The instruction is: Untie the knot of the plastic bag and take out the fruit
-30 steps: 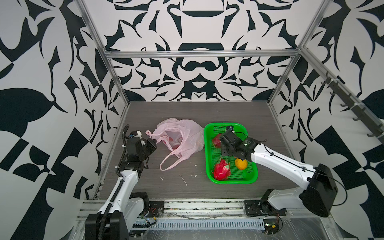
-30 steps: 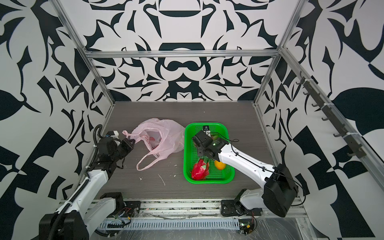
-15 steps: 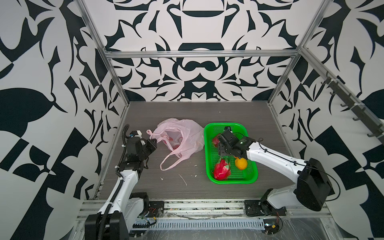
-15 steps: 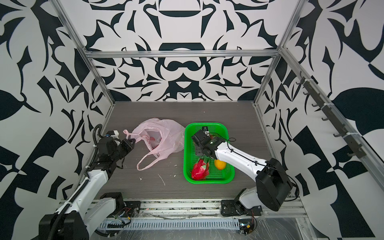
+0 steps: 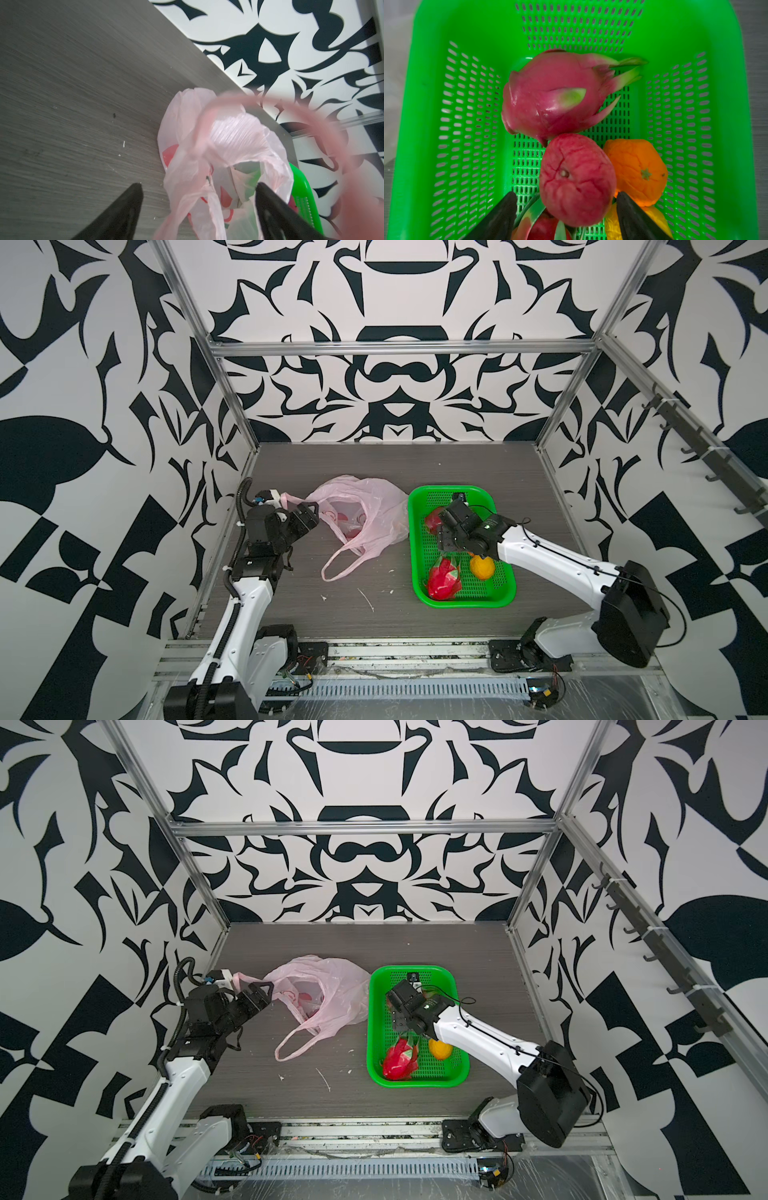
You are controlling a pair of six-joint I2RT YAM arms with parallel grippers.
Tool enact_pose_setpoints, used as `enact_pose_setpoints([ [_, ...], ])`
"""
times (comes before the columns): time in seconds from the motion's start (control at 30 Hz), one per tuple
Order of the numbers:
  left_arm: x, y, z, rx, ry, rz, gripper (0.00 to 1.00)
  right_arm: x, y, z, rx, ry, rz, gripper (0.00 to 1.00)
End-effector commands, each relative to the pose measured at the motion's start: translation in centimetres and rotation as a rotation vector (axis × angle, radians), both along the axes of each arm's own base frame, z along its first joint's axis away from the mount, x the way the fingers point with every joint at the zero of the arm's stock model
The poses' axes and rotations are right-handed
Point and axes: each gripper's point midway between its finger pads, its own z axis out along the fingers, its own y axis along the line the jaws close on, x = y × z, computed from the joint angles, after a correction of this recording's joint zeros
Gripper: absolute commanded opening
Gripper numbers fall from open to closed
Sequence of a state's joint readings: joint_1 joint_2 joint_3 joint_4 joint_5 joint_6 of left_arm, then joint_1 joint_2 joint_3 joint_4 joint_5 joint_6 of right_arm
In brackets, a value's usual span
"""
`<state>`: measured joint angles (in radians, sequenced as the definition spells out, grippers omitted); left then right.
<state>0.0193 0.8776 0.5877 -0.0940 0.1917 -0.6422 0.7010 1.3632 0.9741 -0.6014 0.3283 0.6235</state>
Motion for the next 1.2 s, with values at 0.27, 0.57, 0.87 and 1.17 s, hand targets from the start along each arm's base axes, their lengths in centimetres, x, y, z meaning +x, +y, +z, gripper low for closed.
enact_pose_setpoints([
  [0.27, -1.4, 4.2, 4.3, 0.225, -0.083, 0.173, 0.99, 1.3, -6.6, 6.3, 0.079, -0.239, -0.129, 0.82],
  [0.57, 1.5, 10.1, 1.8, 0.304, 0.087, 0.353, 0.99, 1.3, -16.5, 6.7, 0.021, -0.398, -0.370, 0.87],
  [0.87, 3.7, 13.4, -4.6, 0.418, 0.220, 0.400, 0.99, 2.6, -20.9, 2.2, -0.150, -0.386, -0.429, 0.90],
  [1.17, 2.6, 13.2, -7.6, 0.512, 0.031, 0.390, 0.99, 4.6, -21.9, -1.2, -0.299, -0.486, -0.378, 1.00],
])
